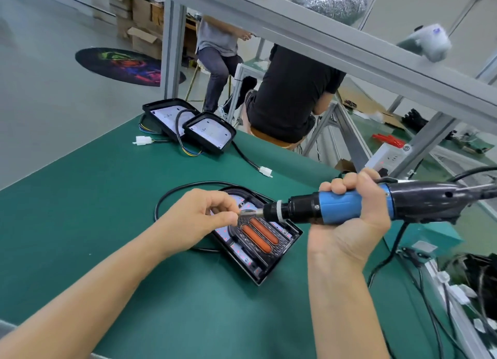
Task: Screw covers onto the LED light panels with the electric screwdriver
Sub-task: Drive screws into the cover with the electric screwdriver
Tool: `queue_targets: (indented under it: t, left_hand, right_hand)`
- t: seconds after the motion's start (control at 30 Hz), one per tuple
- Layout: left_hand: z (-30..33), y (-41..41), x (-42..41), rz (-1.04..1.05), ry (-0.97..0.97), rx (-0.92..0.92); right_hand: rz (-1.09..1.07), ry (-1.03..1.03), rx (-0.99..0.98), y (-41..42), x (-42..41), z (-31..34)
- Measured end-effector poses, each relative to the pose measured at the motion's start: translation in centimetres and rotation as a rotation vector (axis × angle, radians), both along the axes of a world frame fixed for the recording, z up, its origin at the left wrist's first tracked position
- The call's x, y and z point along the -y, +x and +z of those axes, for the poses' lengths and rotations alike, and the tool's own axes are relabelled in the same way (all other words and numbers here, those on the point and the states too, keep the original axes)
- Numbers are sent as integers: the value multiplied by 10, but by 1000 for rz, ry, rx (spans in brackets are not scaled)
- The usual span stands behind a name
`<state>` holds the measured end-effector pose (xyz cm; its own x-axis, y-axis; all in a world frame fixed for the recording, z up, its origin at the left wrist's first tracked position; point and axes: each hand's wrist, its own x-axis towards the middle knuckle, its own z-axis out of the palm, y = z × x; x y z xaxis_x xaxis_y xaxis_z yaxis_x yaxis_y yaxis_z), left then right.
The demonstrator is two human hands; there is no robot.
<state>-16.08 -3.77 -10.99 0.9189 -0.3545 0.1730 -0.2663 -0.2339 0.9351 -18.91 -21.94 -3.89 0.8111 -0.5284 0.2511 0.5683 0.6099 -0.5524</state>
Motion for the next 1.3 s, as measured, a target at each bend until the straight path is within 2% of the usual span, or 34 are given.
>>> queue_targets:
  t: [0.33,0.47,0.6,0.73,0.93,1.3]
  left_hand:
    - [-14,9,-22,63,238,110]
    - [-19,15,-33,169,327,144]
    - [-21,18,-25,193,553,322]
    - [-25,21,-17,190,694,433]
    - [-27,26,-13,187,822,486]
    - [-15,33,-2,166,1010,449]
  right_hand:
    - [29,30,-112,27,-24,-18]
    - [16,37,-115,37,-20,-21]
    - [0,-97,-132,39,-27,-27]
    - [-56,-255,-141,38,-34,-34]
    - [-98,-363,-129,38,-38,-35]
    - [-58,-407,-137,37,-42,-38]
